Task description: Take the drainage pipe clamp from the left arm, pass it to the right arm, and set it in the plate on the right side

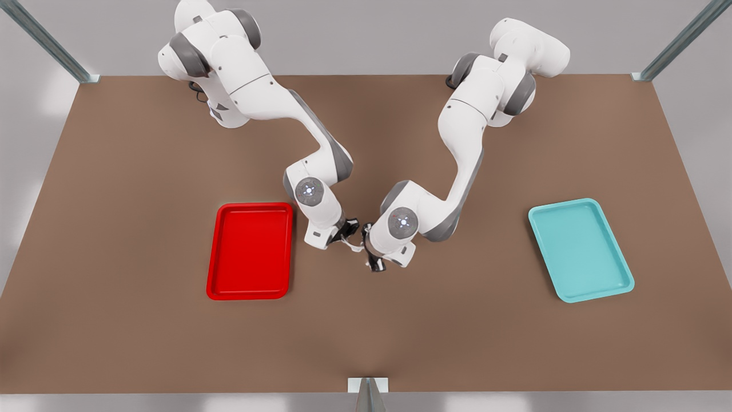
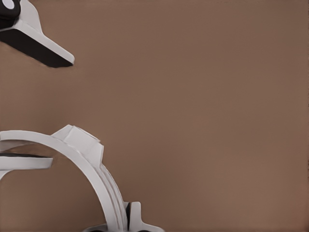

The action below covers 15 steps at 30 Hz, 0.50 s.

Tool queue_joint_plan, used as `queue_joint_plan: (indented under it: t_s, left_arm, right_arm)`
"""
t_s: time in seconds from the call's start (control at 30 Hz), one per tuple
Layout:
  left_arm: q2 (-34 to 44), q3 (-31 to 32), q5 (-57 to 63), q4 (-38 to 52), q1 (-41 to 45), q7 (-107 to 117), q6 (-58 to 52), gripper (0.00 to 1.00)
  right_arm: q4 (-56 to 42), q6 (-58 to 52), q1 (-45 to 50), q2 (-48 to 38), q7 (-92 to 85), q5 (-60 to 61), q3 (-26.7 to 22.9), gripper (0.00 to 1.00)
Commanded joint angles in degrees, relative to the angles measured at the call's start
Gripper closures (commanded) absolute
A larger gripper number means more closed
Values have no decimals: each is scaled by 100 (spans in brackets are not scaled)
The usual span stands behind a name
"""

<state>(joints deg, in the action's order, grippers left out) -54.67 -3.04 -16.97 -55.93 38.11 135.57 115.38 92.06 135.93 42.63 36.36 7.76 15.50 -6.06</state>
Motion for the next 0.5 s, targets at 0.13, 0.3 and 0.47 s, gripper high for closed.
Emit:
queue_joint_plan:
  t_s: [0.13, 0.3, 0.47]
  left_arm:
    - [168, 32, -78, 39, -67, 154, -402, 0]
    - [1116, 14, -26, 241, -1438, -3208, -2440, 0]
    - [2179, -118, 1380, 215, -3160, -14889, -3926, 0]
  right_arm:
    - [5, -5, -1, -7, 23, -20, 0, 79]
    - [66, -49, -36, -15, 23, 6, -9, 79]
    - [128, -1842, -1829, -226, -1216, -459, -88, 79]
